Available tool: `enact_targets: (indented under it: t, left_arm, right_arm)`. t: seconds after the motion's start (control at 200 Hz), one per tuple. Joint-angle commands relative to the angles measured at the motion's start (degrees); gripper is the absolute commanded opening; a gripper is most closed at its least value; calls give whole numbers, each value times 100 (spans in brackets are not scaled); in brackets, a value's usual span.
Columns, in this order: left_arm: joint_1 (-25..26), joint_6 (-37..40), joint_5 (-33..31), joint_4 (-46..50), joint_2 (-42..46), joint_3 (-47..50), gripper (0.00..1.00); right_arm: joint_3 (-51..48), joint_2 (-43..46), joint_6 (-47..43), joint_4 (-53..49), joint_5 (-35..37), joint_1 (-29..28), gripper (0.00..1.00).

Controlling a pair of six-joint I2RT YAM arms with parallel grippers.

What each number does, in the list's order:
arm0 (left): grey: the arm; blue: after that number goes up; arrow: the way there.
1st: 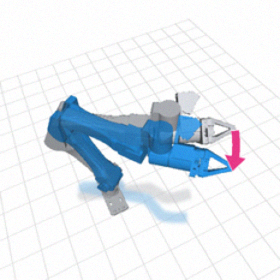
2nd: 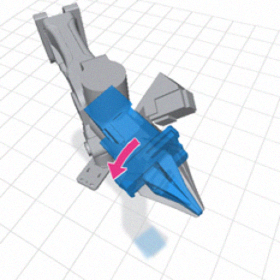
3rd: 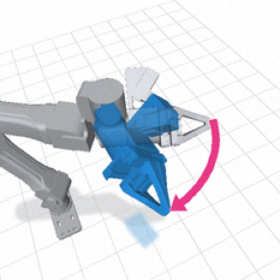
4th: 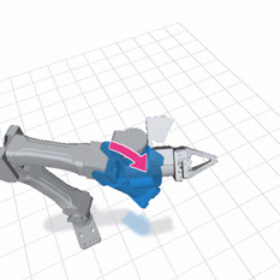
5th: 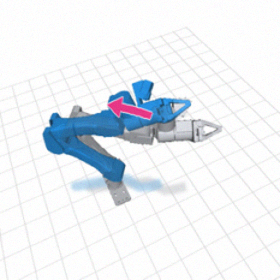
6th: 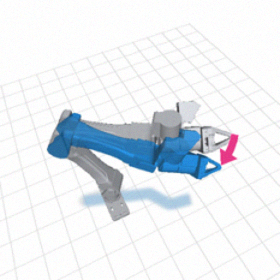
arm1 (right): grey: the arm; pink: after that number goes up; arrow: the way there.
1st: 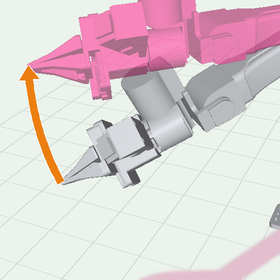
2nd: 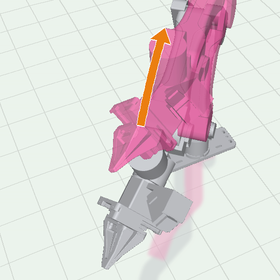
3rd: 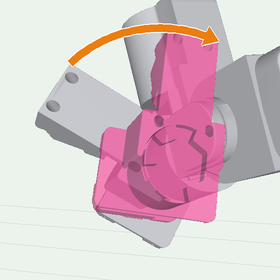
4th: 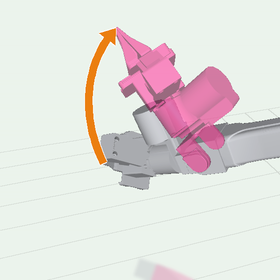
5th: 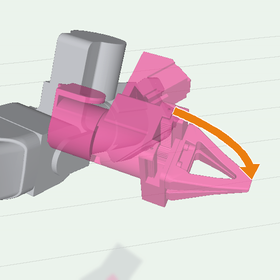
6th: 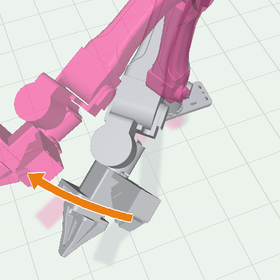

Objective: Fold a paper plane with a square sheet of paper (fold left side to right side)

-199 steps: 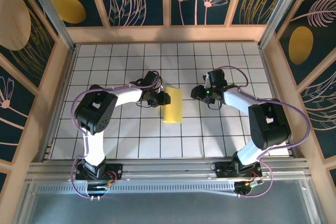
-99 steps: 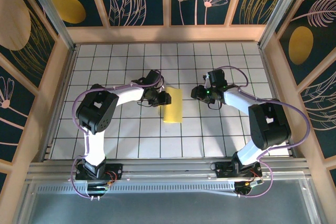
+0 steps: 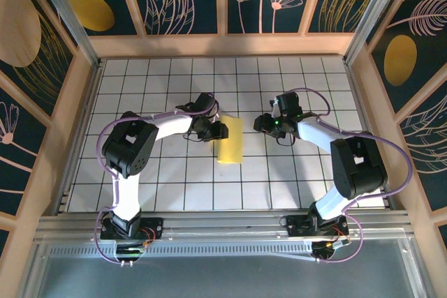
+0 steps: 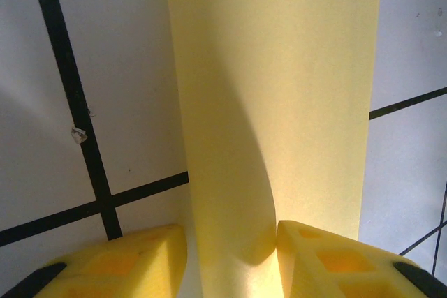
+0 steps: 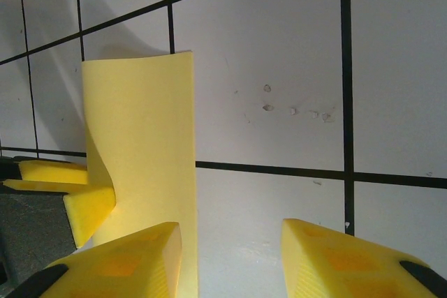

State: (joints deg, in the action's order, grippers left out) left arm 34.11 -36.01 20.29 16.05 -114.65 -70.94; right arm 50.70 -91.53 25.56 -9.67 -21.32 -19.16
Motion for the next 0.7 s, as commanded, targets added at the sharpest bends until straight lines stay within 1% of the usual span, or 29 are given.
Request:
enact_targets:
  t: [0.0, 0.165, 0.28, 0.365, 0.42, 0.495, 0.555, 0.61, 0.696]
  left_arm:
    - [184, 147, -245, 12, -654, 142, 41]
    - [190, 150, -254, 38, -668, 124, 41]
    - [188, 156, -263, 47, -655, 115, 41]
    - [191, 145, -272, 56, -664, 107, 41]
    - [192, 144, -280, 65, -664, 106, 41]
    - [186, 138, -280, 65, -667, 106, 41]
    - [187, 141, -280, 73, -667, 107, 41]
    - [187, 147, -289, 82, -659, 106, 41]
    - [192, 153, -297, 91, -664, 98, 41]
  right_arm:
    - [-95, 9, -91, 49, -109, 31, 42]
    - [-97, -9, -87, 92, -219, 18, 42]
    - [-126, -61, 2, 271, -597, 0, 40]
    - [-172, -190, 176, 568, -1089, -69, 32]
    - [-204, -305, 323, 803, -1330, -156, 24]
    - [-209, -504, 529, 1089, -1507, -310, 11]
    - [-168, -683, 659, 1286, -1582, -435, 3]
    - [-120, -835, 746, 1414, -1625, -536, 0]
    - [-18, -1027, 813, 1496, -1596, -693, 0]
